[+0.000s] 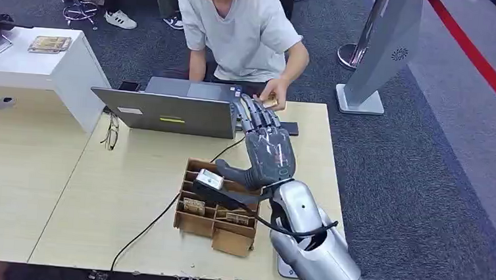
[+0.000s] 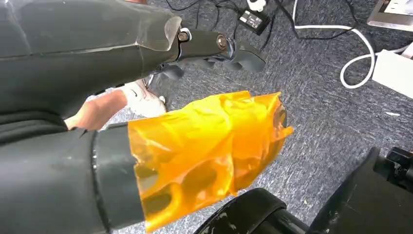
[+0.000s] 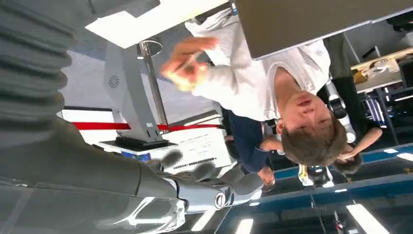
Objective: Pass the card to the sensor for recognition and then transmit it.
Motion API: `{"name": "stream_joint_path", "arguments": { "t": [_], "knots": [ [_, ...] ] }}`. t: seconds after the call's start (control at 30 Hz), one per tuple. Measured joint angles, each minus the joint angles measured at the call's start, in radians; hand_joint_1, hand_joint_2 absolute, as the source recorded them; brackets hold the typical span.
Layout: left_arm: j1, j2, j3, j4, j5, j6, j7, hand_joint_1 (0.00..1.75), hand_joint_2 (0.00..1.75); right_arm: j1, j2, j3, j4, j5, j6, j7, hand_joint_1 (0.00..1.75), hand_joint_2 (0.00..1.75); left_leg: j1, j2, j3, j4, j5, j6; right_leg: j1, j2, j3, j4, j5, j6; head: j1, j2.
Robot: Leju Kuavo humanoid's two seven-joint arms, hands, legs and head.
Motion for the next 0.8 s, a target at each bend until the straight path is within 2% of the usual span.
{"name": "stream_joint_path", "arguments": {
  "t": [0.33, 0.57, 0.63, 0.8],
  "knots": [
    [0.007, 0.001, 0.000, 0.000, 0.003, 0.000, 0.009, 0.00, 0.00, 0.014, 0.000, 0.009, -0.039, 0.002, -0.011, -0.010, 0.00, 0.00, 0.000, 0.000, 0.000, 0.000, 0.000, 0.000, 0.000, 0.000, 0.000, 0.000, 0.000, 0.000, 0.000, 0.000],
    [0.016, 0.001, 0.001, 0.000, 0.009, 0.004, 0.012, 0.00, 0.00, 0.057, -0.002, 0.014, -0.095, -0.002, -0.044, -0.034, 0.00, 0.00, 0.000, 0.000, 0.000, 0.000, 0.000, 0.000, 0.000, 0.000, 0.000, 0.000, 0.000, 0.000, 0.000, 0.000],
    [0.024, 0.001, 0.004, -0.002, 0.010, 0.007, 0.013, 0.00, 0.00, 0.079, -0.006, 0.014, -0.116, -0.021, -0.065, -0.055, 0.00, 0.00, 0.000, 0.000, 0.000, 0.000, 0.000, 0.000, 0.000, 0.000, 0.000, 0.000, 0.000, 0.000, 0.000, 0.000],
    [0.046, 0.002, 0.022, -0.016, 0.010, 0.007, 0.018, 0.00, 0.00, 0.160, -0.012, 0.014, -0.178, -0.153, -0.137, -0.166, 0.00, 0.00, 0.000, 0.000, 0.000, 0.000, 0.000, 0.000, 0.000, 0.000, 0.000, 0.000, 0.000, 0.000, 0.000, 0.000]
  ]
}}
